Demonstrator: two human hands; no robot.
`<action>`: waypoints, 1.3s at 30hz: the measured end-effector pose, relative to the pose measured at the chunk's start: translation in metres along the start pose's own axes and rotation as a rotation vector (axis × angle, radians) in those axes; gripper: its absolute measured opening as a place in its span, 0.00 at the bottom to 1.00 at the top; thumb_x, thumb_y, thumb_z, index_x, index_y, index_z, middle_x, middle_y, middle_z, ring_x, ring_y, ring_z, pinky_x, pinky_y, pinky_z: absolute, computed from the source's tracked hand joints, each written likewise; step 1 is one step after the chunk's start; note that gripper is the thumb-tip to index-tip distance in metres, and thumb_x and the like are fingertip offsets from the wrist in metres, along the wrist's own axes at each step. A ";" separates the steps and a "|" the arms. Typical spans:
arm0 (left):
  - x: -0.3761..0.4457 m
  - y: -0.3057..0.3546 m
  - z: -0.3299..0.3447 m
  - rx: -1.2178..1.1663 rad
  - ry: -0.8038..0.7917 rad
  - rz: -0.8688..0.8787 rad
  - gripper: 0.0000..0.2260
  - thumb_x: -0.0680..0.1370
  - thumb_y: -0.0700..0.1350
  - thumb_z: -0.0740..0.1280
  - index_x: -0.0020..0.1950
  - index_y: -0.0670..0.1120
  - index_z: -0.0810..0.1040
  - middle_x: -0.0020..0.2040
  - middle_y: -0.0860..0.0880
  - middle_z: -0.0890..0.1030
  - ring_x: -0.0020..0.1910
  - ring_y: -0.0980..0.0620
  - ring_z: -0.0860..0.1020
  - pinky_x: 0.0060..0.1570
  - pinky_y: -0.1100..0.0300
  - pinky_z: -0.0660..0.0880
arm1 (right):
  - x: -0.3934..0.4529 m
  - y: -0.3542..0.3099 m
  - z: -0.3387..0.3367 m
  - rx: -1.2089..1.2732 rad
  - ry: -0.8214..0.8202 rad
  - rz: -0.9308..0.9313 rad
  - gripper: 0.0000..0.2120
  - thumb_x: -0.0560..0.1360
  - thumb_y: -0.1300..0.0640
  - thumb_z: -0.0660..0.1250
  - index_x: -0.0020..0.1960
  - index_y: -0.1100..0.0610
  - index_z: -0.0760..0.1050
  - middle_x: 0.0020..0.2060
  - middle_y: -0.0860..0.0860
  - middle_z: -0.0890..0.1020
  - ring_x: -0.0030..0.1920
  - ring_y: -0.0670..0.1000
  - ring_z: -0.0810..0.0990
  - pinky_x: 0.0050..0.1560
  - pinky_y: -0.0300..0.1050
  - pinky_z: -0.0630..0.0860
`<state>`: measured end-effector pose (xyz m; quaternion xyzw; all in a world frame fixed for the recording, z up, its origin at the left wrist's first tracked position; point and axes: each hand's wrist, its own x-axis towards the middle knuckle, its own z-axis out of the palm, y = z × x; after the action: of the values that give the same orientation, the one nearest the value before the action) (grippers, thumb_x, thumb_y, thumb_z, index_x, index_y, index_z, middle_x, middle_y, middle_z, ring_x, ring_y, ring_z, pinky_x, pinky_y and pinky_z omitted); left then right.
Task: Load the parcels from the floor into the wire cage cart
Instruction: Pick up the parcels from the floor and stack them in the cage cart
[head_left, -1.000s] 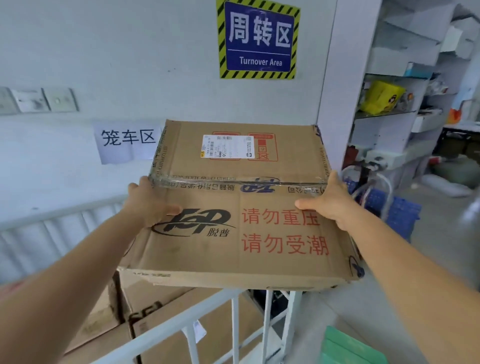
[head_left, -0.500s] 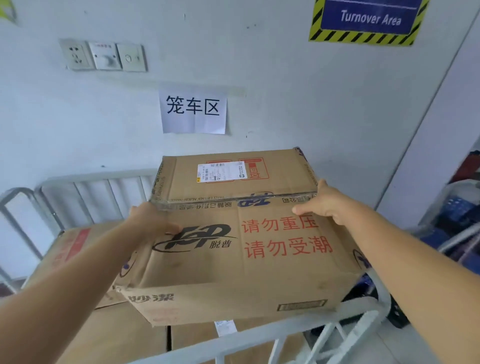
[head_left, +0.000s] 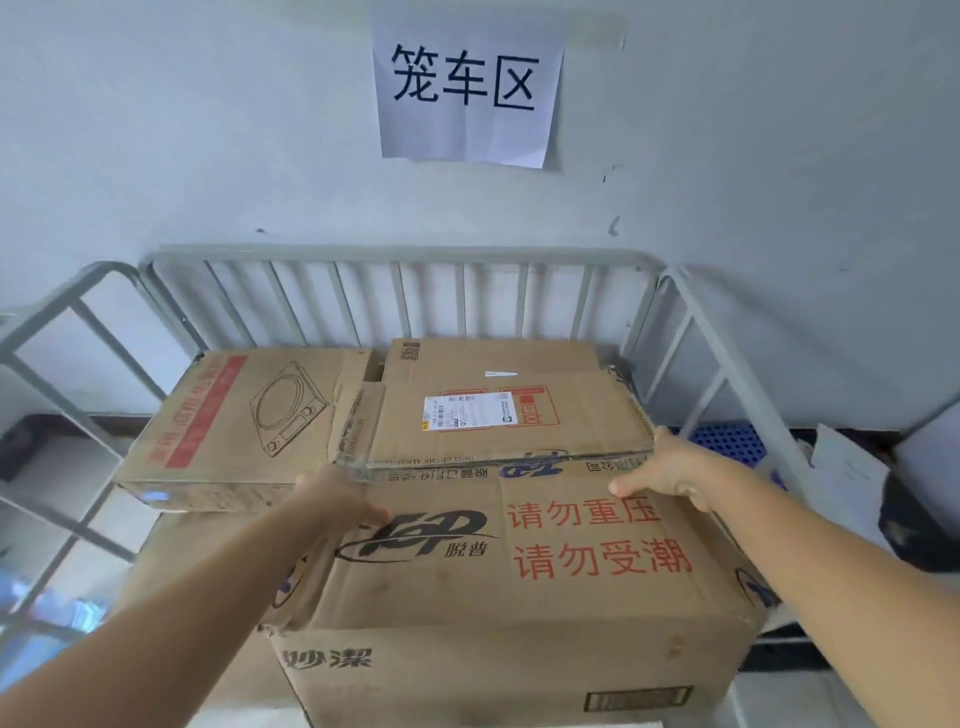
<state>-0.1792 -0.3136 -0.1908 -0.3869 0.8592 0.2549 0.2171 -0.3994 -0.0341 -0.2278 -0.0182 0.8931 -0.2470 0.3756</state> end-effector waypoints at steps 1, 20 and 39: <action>0.006 -0.001 0.008 0.000 -0.026 -0.007 0.20 0.73 0.50 0.72 0.60 0.41 0.75 0.56 0.44 0.78 0.57 0.46 0.76 0.60 0.53 0.74 | 0.019 0.012 0.006 -0.020 -0.026 0.020 0.65 0.44 0.45 0.86 0.75 0.54 0.58 0.63 0.54 0.76 0.60 0.57 0.76 0.61 0.56 0.75; 0.099 -0.029 0.186 -0.170 -0.051 -0.264 0.50 0.62 0.44 0.81 0.75 0.45 0.54 0.65 0.41 0.65 0.60 0.42 0.72 0.61 0.49 0.74 | 0.089 0.122 0.111 -0.069 0.011 0.230 0.63 0.67 0.55 0.80 0.78 0.49 0.30 0.79 0.55 0.42 0.77 0.58 0.53 0.71 0.56 0.62; 0.143 -0.033 0.276 -0.119 -0.126 -0.207 0.53 0.69 0.40 0.77 0.78 0.47 0.39 0.71 0.41 0.59 0.60 0.40 0.73 0.58 0.48 0.76 | 0.148 0.184 0.154 -0.125 0.051 0.315 0.66 0.66 0.55 0.80 0.76 0.48 0.26 0.77 0.56 0.47 0.75 0.62 0.55 0.71 0.60 0.60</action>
<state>-0.1923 -0.2444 -0.4953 -0.4687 0.7827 0.3058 0.2725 -0.3729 0.0294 -0.5011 0.1049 0.9078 -0.1295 0.3850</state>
